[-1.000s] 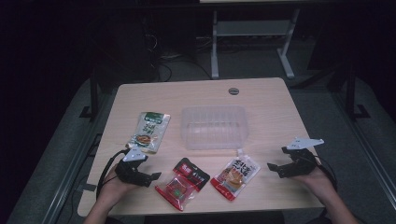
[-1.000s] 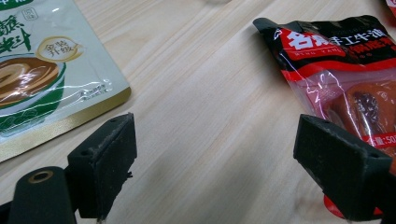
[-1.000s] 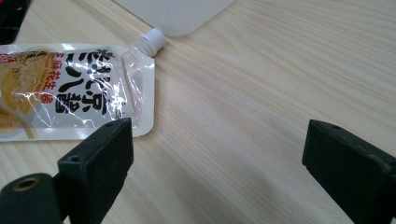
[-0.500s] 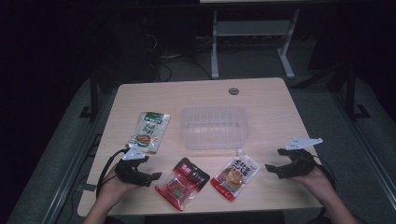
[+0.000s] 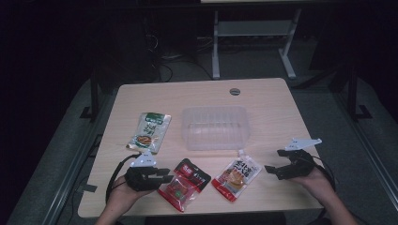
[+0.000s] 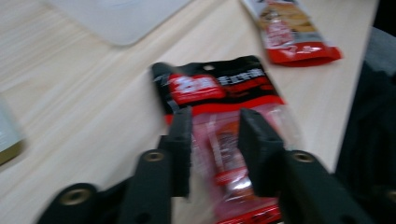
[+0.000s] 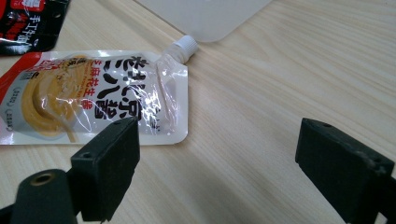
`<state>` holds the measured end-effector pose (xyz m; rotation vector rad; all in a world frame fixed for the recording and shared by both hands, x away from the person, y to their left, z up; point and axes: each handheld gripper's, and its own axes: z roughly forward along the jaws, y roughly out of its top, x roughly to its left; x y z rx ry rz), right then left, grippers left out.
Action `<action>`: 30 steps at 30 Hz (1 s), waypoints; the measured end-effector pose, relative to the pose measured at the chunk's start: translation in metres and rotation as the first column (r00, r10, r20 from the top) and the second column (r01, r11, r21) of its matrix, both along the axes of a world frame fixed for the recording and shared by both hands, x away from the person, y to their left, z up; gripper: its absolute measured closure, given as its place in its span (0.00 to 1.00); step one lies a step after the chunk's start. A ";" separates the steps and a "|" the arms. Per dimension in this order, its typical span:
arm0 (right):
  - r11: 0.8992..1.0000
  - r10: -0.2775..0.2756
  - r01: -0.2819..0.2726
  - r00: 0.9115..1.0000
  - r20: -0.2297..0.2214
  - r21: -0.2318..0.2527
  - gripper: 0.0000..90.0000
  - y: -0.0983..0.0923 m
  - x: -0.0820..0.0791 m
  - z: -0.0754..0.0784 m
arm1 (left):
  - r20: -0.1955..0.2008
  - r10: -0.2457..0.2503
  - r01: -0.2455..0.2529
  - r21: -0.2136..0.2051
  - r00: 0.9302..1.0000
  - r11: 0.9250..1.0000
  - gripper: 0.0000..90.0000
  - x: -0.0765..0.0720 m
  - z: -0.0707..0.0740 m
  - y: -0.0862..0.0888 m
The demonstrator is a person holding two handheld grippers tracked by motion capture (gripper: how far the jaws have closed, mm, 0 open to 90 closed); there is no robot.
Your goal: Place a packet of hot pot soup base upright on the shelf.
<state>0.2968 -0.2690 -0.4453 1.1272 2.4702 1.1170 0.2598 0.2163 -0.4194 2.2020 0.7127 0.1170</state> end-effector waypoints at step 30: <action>1.000 -0.002 0.002 1.000 -0.008 0.001 0.15 0.002 -0.001 -0.001 | -0.180 -0.154 0.175 0.108 0.972 0.979 1.00 -0.023 -0.024 -0.055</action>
